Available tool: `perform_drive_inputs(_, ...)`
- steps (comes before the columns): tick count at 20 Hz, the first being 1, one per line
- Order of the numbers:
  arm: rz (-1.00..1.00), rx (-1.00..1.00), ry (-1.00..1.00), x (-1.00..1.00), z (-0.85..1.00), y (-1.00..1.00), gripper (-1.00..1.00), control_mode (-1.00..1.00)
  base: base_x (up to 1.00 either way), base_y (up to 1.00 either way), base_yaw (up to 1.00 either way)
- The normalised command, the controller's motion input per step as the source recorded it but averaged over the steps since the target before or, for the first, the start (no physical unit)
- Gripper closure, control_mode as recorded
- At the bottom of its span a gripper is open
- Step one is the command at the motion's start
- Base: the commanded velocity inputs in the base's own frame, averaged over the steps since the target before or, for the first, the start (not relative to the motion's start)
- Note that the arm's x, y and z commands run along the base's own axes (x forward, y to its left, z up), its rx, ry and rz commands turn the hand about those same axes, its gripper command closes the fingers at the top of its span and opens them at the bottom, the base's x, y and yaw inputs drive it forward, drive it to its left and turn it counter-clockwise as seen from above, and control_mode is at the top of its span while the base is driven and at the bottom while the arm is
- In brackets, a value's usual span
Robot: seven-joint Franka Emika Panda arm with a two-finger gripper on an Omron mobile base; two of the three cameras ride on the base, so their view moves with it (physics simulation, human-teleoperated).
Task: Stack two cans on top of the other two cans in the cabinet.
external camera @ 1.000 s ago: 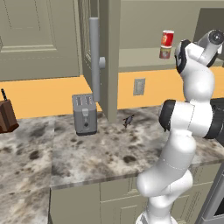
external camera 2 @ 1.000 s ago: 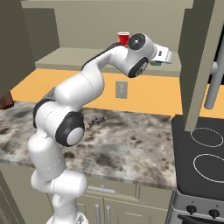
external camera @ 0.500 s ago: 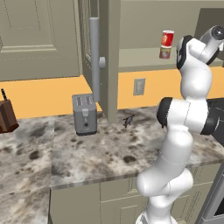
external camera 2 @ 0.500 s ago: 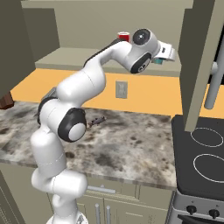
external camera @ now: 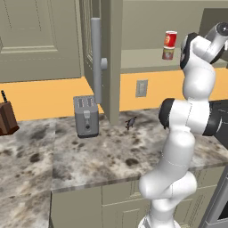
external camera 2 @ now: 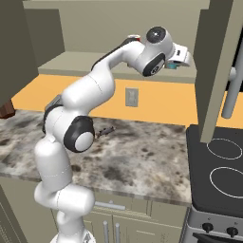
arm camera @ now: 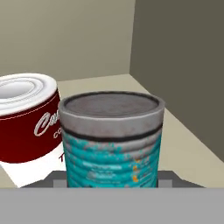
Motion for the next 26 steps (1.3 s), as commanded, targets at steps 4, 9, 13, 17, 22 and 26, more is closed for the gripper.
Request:
perform_drive_inputs(4,0.04,0.05,0.00,-0.07,-0.12,0.00,1.00,-1.00,0.00,0.00,0.00)
perform_drive_inputs(9,0.03,0.05,-0.06,-0.36,-0.11,0.01,1.00,-1.00,0.00,0.00,0.00)
perform_drive_inputs(13,0.00,0.00,-0.10,-0.16,0.00,0.09,1.00,-1.00,0.00,0.00,0.00)
perform_drive_inputs(17,0.00,-0.01,-0.10,-0.02,0.02,0.29,1.00,-1.00,0.00,0.00,0.00)
perform_drive_inputs(22,0.00,0.00,-0.01,-0.01,0.21,0.07,1.00,-1.00,0.00,0.00,0.00)
perform_drive_inputs(26,0.00,0.00,0.00,-0.11,0.28,0.00,1.00,-1.00,0.00,0.00,0.00)
